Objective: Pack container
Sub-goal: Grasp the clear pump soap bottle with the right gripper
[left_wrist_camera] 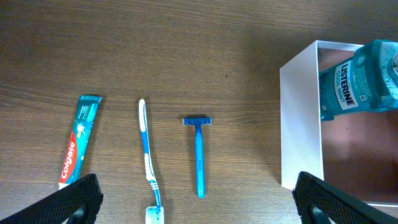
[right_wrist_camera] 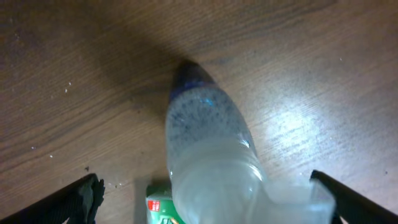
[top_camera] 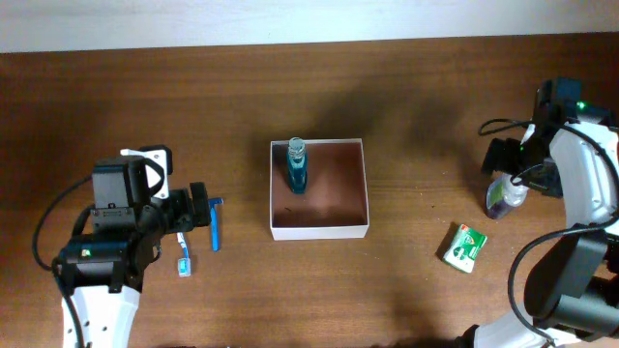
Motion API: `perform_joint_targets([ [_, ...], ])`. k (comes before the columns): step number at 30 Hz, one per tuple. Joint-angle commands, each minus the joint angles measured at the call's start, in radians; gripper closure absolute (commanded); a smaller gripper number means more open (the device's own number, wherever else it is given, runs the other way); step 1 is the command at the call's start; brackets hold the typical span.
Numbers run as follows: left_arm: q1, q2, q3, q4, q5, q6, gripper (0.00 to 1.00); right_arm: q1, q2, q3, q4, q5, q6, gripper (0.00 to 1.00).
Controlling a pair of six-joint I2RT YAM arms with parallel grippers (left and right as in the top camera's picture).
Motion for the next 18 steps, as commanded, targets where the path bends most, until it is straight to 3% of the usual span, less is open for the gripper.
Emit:
perform_joint_targets([
  [1, -0.004, 0.002, 0.024, -0.002, -0.011, 0.020, 0.01, -0.007, 0.007, -0.008, 0.012, -0.018, -0.032, 0.01],
  [18, -0.004, 0.002, 0.024, -0.012, -0.011, 0.019, 0.01, -0.090, 0.010, -0.010, 0.011, -0.108, -0.065, 0.02],
])
